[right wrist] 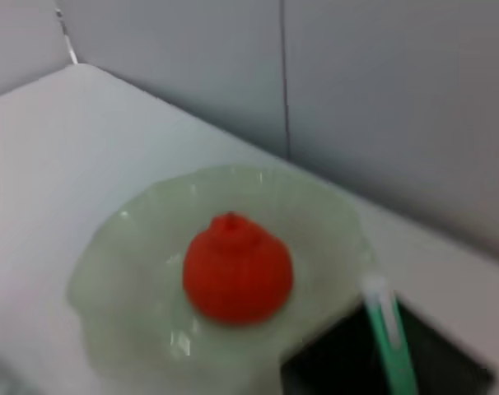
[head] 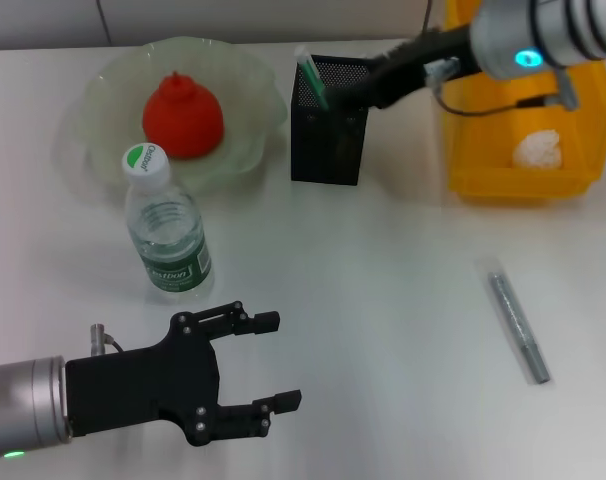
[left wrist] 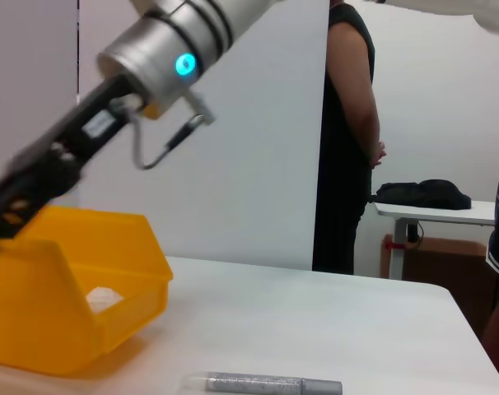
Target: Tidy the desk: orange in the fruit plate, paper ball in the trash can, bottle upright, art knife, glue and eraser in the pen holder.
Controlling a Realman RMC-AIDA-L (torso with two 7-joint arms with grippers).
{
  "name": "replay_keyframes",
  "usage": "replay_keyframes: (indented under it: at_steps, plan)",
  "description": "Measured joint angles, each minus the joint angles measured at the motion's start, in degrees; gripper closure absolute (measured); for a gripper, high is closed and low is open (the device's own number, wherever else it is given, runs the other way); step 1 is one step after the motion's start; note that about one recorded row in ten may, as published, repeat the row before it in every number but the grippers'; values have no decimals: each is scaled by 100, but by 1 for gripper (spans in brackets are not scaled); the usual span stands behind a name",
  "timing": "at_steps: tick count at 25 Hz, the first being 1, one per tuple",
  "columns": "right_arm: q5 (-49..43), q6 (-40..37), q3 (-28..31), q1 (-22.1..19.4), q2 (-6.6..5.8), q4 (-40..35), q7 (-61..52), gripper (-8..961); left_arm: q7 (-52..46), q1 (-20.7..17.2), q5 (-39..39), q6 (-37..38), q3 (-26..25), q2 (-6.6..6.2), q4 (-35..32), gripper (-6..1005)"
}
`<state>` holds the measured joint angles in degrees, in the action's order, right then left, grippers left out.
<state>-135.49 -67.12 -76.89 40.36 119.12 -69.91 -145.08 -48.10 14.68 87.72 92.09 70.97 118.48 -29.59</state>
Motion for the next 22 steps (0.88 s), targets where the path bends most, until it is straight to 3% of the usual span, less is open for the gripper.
replay_keyframes:
  at_steps: [3,4,5,6,9,13,22]
  plan:
    - [-266,-400,1,-167,2,-432,-407,266,0,0,-1,5,8,0,-3,216]
    - [-739,-1082,-131,-526,26,-1280,-989,223,-1,0,0,7,19,0,-3,216]
    - [-739,-1082,-131,-526,26,-1280,-989,224,-1,0,0,7,19,0,-3,216]
    - [-983,-1554,-311,-832,50,-1874,-1263,224,-2,0,-1,8,22,0,-4,216]
    - [-1089,-2076,-479,-1247,70,-2352,-1505,227,-4,0,-1,10,29,0,-3,216]
    - [-1141,-2153,-497,-1513,72,-1949,-1576,228,-6,1,-1,11,32,0,-2,216]
    - [-1434,-1803,-551,-1463,60,-1144,-1598,230,-15,9,-1,11,39,0,-2,216]
